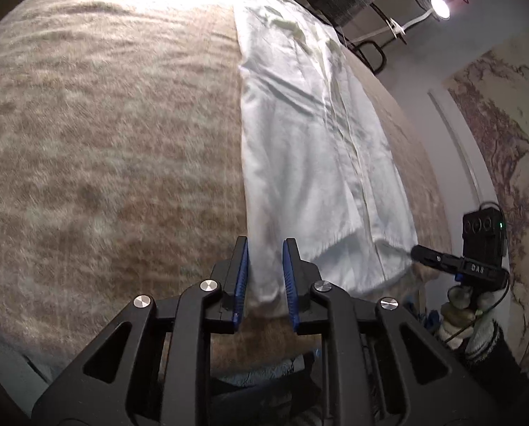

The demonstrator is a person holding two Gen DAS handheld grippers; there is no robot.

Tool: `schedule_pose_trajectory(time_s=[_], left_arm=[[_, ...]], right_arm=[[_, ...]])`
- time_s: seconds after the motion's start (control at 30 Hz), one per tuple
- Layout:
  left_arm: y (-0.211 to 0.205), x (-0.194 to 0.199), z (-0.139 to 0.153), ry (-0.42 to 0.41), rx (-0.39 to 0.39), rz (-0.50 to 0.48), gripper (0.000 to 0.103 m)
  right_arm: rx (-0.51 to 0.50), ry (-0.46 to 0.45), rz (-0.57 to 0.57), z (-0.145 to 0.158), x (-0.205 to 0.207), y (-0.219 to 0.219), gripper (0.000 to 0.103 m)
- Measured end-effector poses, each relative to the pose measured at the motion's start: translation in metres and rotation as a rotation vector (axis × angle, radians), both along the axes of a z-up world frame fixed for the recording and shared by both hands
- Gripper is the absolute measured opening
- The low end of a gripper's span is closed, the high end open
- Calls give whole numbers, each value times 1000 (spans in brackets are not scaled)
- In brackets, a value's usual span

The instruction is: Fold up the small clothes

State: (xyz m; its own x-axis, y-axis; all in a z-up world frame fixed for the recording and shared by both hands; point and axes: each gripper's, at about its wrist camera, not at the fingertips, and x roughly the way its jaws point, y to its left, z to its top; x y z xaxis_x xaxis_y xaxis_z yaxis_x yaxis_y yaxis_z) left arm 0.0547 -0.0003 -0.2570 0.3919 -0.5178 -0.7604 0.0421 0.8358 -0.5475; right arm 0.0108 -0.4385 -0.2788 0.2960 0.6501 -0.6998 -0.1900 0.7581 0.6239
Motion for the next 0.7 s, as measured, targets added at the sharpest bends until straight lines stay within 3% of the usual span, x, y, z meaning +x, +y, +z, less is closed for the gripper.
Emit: schedule_pose_trajectory(time_s=[0.17, 0.33, 0.5, 0.7], left_arm=[[-6, -2, 7, -15, -17, -27, 5], [1, 4, 22, -29, -133, -6, 4], [2, 24, 44, -73, -169, 5, 4], [3, 70, 64, -120, -165, 41, 4]], right_arm=[[59, 42, 32, -8, 2, 9, 6], [182, 53, 23, -6, 10, 8, 5], [281, 25, -10, 7, 22, 6, 5], [285, -46, -51, 36, 56, 8, 5]])
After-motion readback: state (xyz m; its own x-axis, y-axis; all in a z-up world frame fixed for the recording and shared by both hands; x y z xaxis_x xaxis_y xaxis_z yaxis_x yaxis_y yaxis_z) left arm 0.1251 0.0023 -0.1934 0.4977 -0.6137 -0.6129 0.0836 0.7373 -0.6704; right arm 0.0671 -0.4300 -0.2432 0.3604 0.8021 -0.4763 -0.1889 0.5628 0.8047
